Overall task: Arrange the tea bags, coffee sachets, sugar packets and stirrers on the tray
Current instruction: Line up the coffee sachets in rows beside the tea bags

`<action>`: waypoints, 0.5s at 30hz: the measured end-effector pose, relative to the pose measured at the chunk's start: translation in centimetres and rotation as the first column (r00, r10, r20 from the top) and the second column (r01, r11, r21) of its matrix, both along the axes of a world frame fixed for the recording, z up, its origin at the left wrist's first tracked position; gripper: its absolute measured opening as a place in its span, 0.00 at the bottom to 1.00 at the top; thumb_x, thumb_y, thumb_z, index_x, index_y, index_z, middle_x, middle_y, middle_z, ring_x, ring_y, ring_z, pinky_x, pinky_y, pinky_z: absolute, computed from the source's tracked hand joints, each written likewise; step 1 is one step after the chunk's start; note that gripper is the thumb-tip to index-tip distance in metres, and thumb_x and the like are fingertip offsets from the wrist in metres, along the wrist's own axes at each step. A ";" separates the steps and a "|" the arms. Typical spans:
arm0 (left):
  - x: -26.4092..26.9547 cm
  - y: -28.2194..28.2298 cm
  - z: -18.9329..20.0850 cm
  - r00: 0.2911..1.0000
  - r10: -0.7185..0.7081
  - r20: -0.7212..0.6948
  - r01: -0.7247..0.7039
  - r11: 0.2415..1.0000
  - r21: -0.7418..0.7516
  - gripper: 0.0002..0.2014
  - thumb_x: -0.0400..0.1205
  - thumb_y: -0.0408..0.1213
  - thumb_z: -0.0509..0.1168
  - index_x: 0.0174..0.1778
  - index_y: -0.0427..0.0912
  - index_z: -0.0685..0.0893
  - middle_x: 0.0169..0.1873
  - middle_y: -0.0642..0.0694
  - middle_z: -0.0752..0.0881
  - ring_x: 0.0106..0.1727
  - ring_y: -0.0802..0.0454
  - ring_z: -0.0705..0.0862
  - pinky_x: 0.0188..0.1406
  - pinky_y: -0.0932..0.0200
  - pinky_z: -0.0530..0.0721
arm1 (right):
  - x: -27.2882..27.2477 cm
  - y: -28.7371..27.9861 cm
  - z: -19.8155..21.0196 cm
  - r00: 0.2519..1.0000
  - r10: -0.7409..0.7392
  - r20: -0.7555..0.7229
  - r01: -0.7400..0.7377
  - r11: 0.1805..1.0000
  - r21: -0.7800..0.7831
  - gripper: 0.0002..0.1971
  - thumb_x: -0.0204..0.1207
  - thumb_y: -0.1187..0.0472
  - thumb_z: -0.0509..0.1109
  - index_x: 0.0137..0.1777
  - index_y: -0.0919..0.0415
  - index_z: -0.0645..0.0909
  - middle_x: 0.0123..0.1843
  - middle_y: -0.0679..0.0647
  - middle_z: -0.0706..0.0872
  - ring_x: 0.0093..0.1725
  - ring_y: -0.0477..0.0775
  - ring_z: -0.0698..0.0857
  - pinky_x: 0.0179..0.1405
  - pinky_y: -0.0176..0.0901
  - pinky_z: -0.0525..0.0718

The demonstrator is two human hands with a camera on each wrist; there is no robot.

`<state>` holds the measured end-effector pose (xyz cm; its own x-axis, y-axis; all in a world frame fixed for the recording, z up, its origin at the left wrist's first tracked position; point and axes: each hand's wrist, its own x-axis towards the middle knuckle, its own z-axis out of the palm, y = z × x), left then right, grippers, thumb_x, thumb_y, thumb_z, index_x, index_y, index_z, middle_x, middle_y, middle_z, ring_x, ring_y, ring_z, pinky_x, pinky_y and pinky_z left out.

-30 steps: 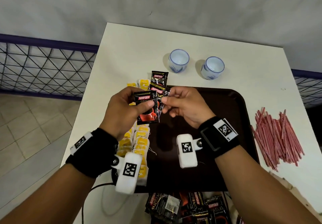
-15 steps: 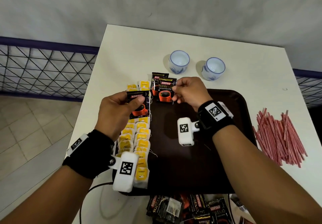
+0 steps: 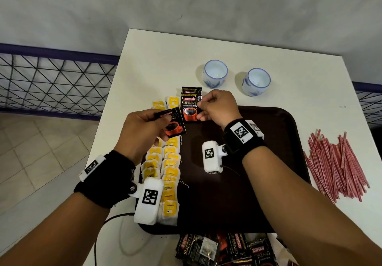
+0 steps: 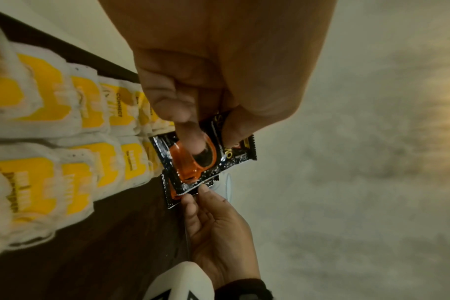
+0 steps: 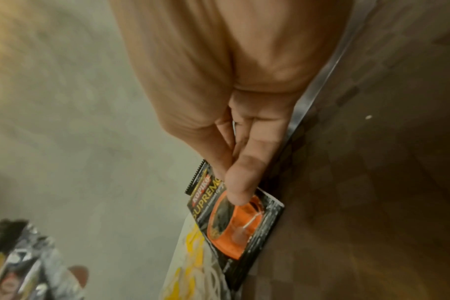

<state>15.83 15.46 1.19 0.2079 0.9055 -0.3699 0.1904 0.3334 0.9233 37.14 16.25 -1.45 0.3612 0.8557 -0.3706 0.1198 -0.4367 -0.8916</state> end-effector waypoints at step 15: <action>3.6 2.6 1.7 0.969 -0.229 -0.087 0.232 0.972 0.021 0.09 0.84 0.32 0.68 0.38 0.39 0.87 0.31 0.40 0.87 0.26 0.47 0.86 0.21 0.61 0.77 | -0.1 -4.3 2.2 0.987 0.109 -0.122 -0.094 0.988 0.119 0.05 0.76 0.72 0.76 0.42 0.63 0.83 0.36 0.61 0.85 0.25 0.51 0.85 0.17 0.37 0.76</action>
